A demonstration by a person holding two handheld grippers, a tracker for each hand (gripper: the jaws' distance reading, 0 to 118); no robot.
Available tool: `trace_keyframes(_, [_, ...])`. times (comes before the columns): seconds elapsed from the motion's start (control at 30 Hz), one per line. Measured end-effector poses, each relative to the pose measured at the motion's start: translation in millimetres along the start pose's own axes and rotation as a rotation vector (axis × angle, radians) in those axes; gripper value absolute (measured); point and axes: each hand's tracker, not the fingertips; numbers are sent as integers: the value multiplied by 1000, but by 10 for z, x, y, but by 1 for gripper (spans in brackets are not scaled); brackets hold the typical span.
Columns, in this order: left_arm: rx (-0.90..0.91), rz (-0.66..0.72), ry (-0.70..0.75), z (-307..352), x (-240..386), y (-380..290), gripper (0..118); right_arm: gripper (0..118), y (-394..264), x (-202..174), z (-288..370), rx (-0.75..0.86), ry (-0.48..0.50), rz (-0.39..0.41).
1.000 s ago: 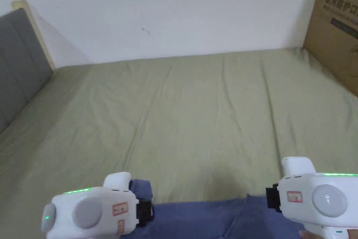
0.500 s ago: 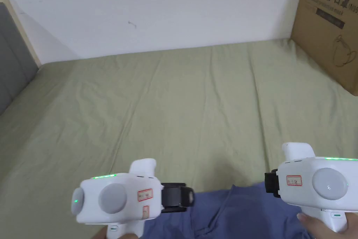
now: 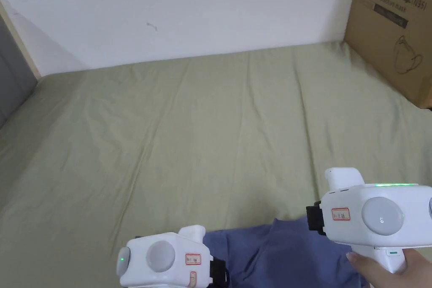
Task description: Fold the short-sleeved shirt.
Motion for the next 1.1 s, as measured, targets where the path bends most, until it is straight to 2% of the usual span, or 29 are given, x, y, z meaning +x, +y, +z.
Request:
trace_keyframes(0.07, [-8, 59, -140, -19, 0, 19, 1, 4, -11, 7, -5, -7, -4, 2])
trace_keyframes(0.23, [47, 12, -257, 245, -39, -62, 1, 4, -37, -4, -53, -21, -5, 7])
trace_keyframes(0.37, [186, 144, -327, 754, -688, -128, 1, 4, -26, -41, -89, -27, -4, 17])
trace_keyframes(0.4, [210, 184, -351, 878, -903, -156, 6, 4, -25, -52, -96, -26, -4, 20])
trace_keyframes(0.43, [224, 216, -369, 982, -1100, -186, 19, 4, -23, -62, -107, -27, -3, 24])
trace_keyframes(0.47, [237, 250, -388, 1097, -1288, -209, 50, 4, -18, -75, -127, -31, -4, 28])
trace_keyframes(0.5, [244, 282, -372, 1179, -1472, -247, 75, 4, -13, -85, -151, -36, -6, 31])
trace_keyframes(0.53, [247, 301, -357, 1235, -1621, -281, 94, 4, -9, -94, -172, -41, -6, 32])
trace_keyframes(0.57, [245, 311, -346, 1271, -1756, -312, 107, 4, -5, -105, -192, -45, -5, 32])
trace_keyframes(0.7, [270, 391, -355, 1185, -2130, -394, 113, 4, 5, -184, -265, -63, -23, 53])
trace_keyframes(0.77, [233, 439, -399, 998, -2096, -417, 114, 4, 9, -223, -297, -76, -25, 68])
trace_keyframes(0.83, [280, 438, -584, 856, -2085, -399, 114, 4, 6, -262, -304, -82, -29, 78])
trace_keyframes(0.9, [197, 509, -799, 507, -2166, -297, 114, 4, 6, -296, -296, -90, -30, 92])
trace_keyframes(0.93, [151, 501, -826, 374, -2094, -275, 114, 4, 9, -306, -290, -94, -31, 96])
trace_keyframes(1.0, [159, 374, -796, 280, -1976, -199, 111, 4, 18, -312, -281, -95, -33, 99])
trace_keyframes(1.03, [167, 367, -782, 258, -1975, -175, 103, 4, 23, -303, -280, -93, -34, 96])
trace_keyframes(1.07, [172, 386, -748, 223, -2005, -164, 71, 4, 26, -298, -278, -90, -34, 93])
trace_keyframes(1.1, [159, 419, -636, 167, -2062, -163, 23, 4, 27, -296, -277, -90, -34, 92])
